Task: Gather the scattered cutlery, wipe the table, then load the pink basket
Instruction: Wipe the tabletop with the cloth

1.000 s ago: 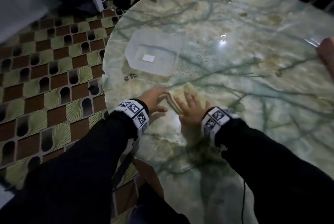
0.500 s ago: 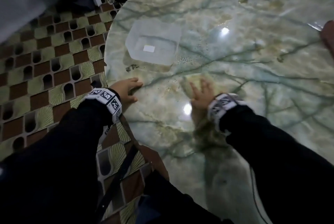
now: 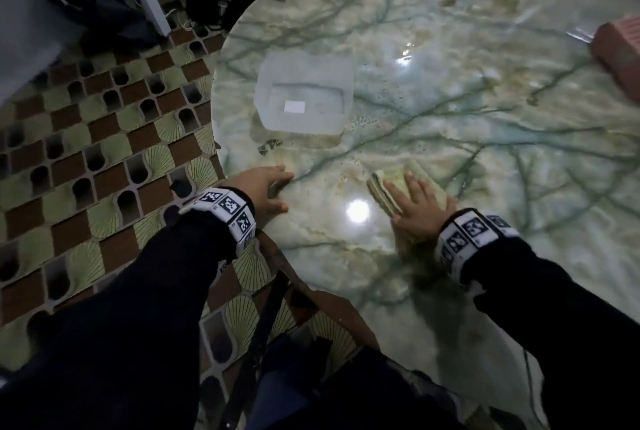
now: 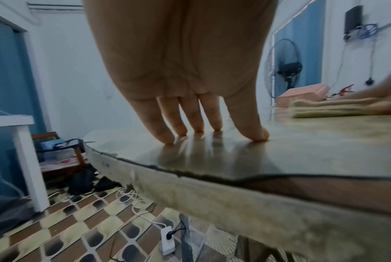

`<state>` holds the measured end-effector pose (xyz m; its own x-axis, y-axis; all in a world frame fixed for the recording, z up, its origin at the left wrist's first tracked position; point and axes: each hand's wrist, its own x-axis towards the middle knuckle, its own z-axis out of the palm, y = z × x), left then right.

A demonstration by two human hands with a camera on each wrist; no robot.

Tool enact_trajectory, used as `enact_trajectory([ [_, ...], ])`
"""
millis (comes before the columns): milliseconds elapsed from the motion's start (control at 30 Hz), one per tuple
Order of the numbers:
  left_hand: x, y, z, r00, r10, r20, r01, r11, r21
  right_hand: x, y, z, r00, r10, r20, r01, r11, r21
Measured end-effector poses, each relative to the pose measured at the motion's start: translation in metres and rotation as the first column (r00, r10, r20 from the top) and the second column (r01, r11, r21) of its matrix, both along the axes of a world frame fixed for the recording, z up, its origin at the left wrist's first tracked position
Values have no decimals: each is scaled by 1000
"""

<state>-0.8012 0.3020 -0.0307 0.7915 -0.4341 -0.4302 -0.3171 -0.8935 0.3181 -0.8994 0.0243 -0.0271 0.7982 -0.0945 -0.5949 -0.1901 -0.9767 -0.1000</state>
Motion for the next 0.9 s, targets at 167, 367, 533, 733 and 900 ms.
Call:
enact_trajectory([
  [167, 19, 8, 4, 999, 45, 4, -44, 991, -130, 10, 100, -8, 993, 110, 51, -113, 992, 49],
  [367, 33, 5, 7, 964, -253, 80, 251, 967, 33, -61, 124, 5, 951, 291, -108, -280, 954, 109],
  [533, 42, 16, -1, 970, -238, 54, 238, 971, 0, -37, 56, 8, 990, -90, -105, 92, 996, 20],
  [733, 49, 23, -1, 971, -235, 35, 237, 968, -84, 34, 95, -14, 965, -204, 167, 203, 979, 23],
  [900, 54, 23, -4, 979, -199, 47, 203, 971, -128, 17, 147, -3, 981, 192, -11, -191, 980, 61],
])
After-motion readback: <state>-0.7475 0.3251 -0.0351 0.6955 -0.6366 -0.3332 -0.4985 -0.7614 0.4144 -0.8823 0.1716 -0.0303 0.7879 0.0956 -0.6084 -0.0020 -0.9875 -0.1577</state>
